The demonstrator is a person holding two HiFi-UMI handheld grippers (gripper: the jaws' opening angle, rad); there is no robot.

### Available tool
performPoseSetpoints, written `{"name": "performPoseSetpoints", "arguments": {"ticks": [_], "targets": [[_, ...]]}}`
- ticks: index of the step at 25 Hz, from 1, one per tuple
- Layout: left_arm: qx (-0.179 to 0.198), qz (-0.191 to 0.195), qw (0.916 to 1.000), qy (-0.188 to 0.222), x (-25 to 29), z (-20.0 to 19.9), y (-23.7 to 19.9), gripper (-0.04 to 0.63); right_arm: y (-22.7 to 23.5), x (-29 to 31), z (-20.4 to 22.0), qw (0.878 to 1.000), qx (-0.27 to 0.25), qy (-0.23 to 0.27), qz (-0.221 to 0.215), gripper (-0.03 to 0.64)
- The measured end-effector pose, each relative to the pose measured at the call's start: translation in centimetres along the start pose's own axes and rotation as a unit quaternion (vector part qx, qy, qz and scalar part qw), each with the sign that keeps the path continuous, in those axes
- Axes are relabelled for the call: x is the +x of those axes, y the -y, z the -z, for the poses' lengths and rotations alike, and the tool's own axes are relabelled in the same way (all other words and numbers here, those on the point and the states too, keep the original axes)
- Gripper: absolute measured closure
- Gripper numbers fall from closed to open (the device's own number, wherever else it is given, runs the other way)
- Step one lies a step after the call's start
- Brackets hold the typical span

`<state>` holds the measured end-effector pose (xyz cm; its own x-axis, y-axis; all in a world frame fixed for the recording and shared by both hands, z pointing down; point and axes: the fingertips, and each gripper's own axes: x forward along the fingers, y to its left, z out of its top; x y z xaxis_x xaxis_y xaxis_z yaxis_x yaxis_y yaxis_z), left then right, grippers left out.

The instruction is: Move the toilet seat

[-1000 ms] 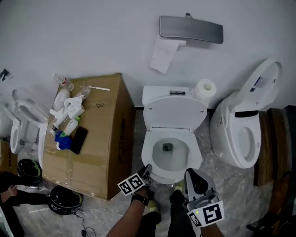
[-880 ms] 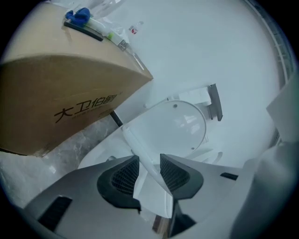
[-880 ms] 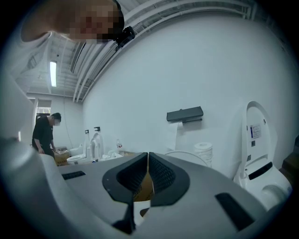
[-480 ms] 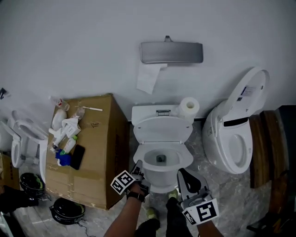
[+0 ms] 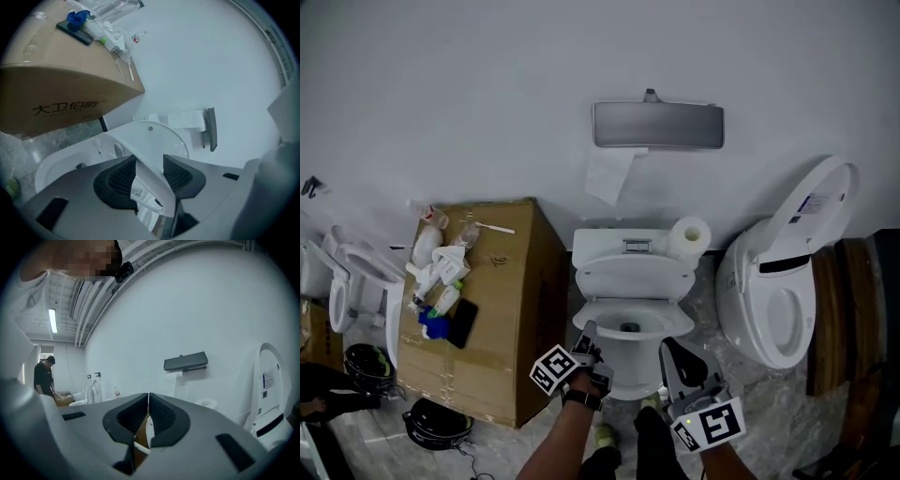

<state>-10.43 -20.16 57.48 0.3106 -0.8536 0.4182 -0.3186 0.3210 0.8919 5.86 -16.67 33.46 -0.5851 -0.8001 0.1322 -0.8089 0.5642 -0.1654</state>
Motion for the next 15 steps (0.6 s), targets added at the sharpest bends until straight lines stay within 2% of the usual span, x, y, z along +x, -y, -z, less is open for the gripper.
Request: {"name": "performPoseSetpoints", "arguments": {"ticks": [7,11,15], "targets": [[0.032,0.055,0.9979,0.012,2.7,-2.0,2.8,0.388,2.3,1.9,0.4,1.0,0.01,-0.008,-0.009,0.603],[0.058,0.092,0.9939,0.019,4.5,-3.1,4.2,0.373,3.7,2.8,1.0,1.0,0.011,-0.016,-0.013,0.603],[0.066,0.121,0.99,0.029,5.9,-3.7,5.2,0.362,5.2,3.4,2.0,0.999,0.015,-0.025,-0.015,0.603]]}}
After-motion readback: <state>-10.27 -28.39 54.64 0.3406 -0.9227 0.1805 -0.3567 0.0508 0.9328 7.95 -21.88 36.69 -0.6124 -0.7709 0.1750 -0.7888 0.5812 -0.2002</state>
